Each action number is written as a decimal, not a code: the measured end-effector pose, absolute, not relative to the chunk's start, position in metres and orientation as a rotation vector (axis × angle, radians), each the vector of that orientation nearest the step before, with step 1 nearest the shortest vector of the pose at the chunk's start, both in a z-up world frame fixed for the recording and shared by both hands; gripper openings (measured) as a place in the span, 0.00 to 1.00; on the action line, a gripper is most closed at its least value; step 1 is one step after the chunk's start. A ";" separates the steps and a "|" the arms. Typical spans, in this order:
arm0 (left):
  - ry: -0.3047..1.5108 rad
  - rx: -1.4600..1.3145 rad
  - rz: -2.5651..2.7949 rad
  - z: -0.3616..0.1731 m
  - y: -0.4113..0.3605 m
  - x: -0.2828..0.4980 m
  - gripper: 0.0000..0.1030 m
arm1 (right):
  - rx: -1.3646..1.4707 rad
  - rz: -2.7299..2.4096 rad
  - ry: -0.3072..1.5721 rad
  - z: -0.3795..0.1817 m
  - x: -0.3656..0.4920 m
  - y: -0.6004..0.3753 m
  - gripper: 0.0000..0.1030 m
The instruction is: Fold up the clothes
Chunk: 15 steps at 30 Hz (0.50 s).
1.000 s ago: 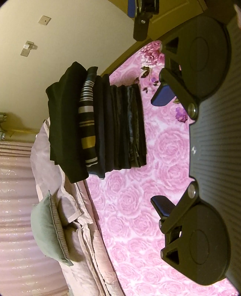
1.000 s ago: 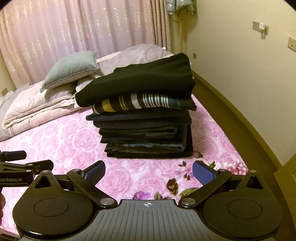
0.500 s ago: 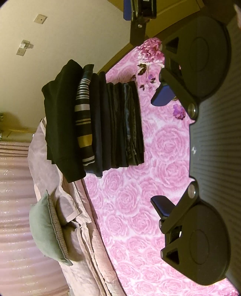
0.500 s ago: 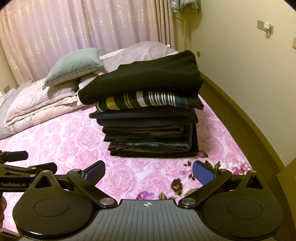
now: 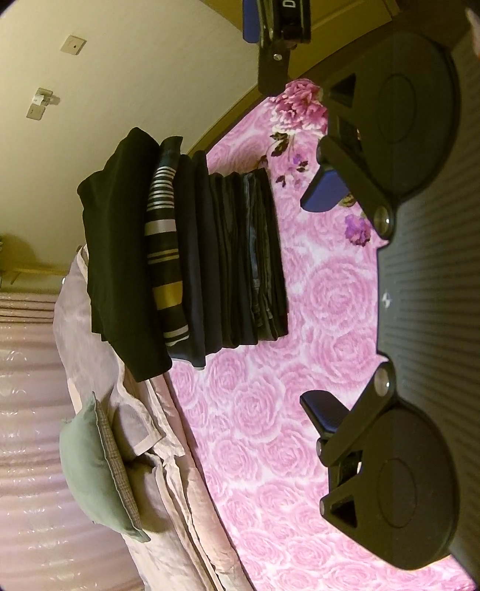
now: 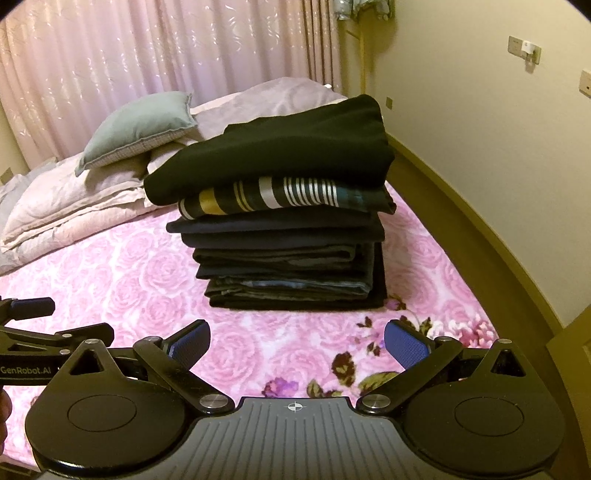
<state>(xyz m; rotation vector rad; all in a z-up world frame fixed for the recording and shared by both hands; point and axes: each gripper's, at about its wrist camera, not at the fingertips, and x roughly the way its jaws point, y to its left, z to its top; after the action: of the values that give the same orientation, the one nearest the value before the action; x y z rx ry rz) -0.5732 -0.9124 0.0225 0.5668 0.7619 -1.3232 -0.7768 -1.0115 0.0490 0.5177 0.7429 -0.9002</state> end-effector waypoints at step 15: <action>0.757 0.587 -1.320 0.019 -0.915 -0.579 0.98 | 0.530 -0.899 0.739 0.048 -0.780 -1.015 1.00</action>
<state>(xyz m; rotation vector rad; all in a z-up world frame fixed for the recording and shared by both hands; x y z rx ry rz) -0.5788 -0.9154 0.0192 0.5874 0.7573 -1.3196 -0.7803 -1.0151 0.0476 0.5302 0.7391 -0.8992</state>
